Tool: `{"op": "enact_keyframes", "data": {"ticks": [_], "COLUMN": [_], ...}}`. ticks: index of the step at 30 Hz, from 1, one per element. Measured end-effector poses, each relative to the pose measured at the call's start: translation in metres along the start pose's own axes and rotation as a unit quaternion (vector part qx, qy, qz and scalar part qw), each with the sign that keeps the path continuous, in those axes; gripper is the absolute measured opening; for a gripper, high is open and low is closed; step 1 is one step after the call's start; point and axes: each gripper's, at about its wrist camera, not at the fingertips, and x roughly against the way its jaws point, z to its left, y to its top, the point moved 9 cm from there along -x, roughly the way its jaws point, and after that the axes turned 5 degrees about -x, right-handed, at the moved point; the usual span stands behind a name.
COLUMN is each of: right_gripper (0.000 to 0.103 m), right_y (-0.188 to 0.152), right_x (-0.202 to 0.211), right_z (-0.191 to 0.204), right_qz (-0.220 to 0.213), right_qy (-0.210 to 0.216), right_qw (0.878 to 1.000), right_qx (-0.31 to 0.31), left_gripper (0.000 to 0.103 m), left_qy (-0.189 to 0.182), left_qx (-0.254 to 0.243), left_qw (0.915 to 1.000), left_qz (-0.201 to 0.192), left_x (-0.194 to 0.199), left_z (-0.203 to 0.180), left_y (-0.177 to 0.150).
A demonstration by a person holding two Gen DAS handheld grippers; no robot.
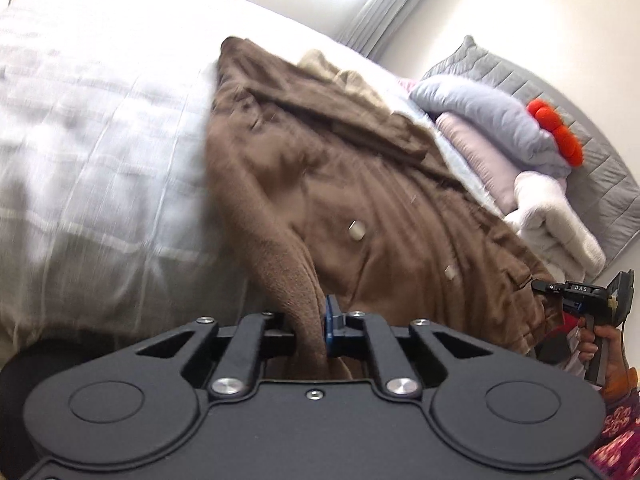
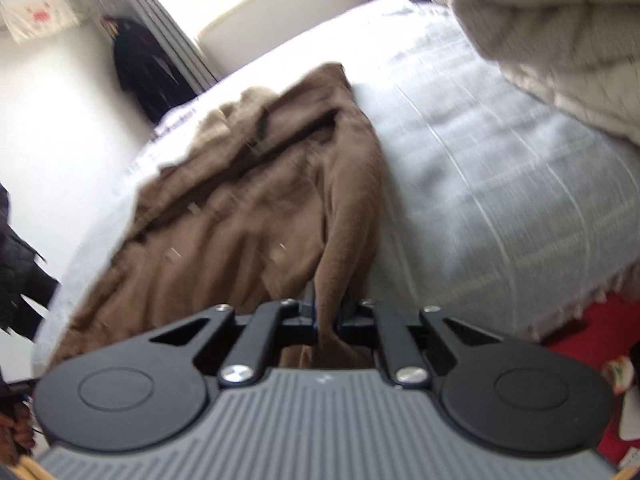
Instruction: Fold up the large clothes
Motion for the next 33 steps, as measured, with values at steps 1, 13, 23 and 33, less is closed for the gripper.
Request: {"op": "enact_keyframes", "data": {"ticks": [1, 13, 23, 33], "right_gripper": [0.007, 0.006, 0.006, 0.011], "right_y": [0.008, 0.118, 0.197, 0.221], "right_x": [0.003, -0.066, -0.189, -0.251], "right_z": [0.006, 0.084, 0.044, -0.005], "right_qz": [-0.008, -0.028, -0.004, 0.036], "right_qy": [0.011, 0.058, -0.034, -0.089], "right_qw": [1.0, 0.997, 0.999, 0.991], "right_qx": [0.0, 0.049, -0.042, -0.092], "left_gripper": [0.01, 0.008, 0.009, 0.016], "left_qy": [-0.002, 0.005, 0.1, 0.14], "left_qx": [-0.003, 0.013, 0.071, 0.06], "left_qw": [1.0, 0.9959, 0.9874, 0.9883], "left_qz": [-0.007, -0.089, -0.1, -0.017], "left_x": [0.001, -0.044, -0.135, -0.194], "left_z": [-0.004, -0.01, 0.055, 0.097], "left_y": [0.007, 0.139, 0.244, 0.26]}}
